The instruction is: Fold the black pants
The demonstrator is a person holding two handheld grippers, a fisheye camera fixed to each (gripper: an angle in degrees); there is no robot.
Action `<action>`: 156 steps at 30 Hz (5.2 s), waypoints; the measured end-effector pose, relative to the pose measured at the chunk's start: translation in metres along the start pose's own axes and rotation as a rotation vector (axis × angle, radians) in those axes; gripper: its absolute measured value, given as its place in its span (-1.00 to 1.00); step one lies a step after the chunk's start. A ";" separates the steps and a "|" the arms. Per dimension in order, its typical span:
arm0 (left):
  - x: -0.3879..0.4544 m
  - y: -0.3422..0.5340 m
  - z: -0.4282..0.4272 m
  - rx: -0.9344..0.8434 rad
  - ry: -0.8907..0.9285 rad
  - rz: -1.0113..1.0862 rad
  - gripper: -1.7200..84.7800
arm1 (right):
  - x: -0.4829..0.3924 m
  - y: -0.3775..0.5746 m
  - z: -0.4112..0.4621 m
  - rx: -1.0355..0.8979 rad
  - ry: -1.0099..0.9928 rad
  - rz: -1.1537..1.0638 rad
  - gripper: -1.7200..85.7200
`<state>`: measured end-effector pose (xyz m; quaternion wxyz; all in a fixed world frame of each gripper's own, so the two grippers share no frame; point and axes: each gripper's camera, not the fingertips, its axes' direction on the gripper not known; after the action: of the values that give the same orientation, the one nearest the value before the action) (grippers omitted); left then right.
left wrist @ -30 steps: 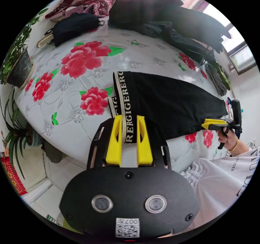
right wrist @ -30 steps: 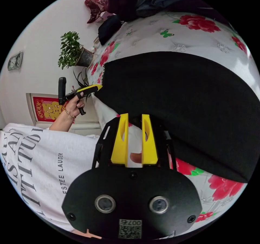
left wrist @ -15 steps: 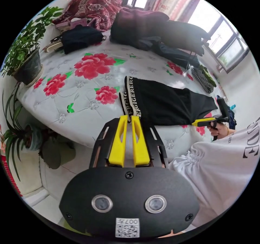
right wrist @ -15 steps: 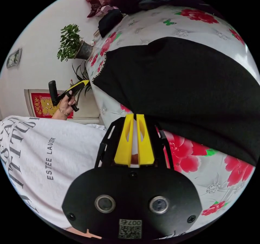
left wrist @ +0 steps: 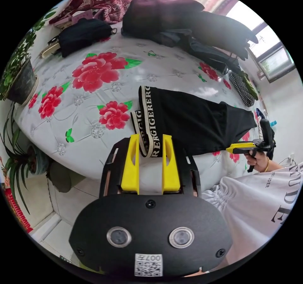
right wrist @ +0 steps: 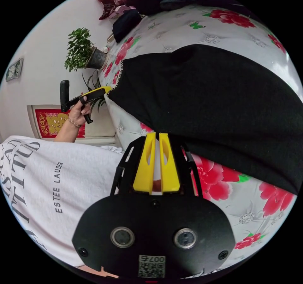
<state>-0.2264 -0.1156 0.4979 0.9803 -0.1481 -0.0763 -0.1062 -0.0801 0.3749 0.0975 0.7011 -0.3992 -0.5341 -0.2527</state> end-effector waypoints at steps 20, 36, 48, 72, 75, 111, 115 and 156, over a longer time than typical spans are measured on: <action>-0.080 0.066 0.017 -0.007 0.194 -0.192 -0.97 | 0.011 0.019 -0.033 -0.095 -0.046 -0.069 -0.94; -0.107 0.101 -0.016 0.122 0.225 -0.617 -0.74 | 0.226 0.292 -0.394 0.888 0.280 0.715 -0.78; -0.116 0.146 -0.006 0.249 0.423 -1.007 -0.69 | 0.276 0.295 -0.403 1.209 0.152 0.887 -0.91; -0.104 0.130 0.028 0.210 0.437 -1.032 -0.72 | -0.199 -0.039 -0.085 0.090 0.190 -0.465 -0.86; -0.103 0.134 0.026 0.234 0.424 -1.038 -0.87 | -0.190 -0.035 -0.118 0.155 0.205 -0.409 -0.84; 0.197 -0.092 0.046 -0.154 0.457 0.127 -0.64 | 0.113 -0.036 -0.257 0.437 -0.008 0.291 -0.77; 0.231 -0.110 0.067 -0.219 0.424 0.125 -0.81 | 0.114 -0.075 -0.259 0.366 0.028 0.237 -0.81; 0.565 -0.004 -0.007 -0.372 -0.109 1.135 -0.98 | 0.018 0.065 -0.312 0.127 0.643 0.449 -0.77</action>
<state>0.3190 -0.2267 0.5950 0.8359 -0.3403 -0.0157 0.4303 0.1469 0.1535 0.0617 0.8935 -0.3627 -0.2014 -0.1717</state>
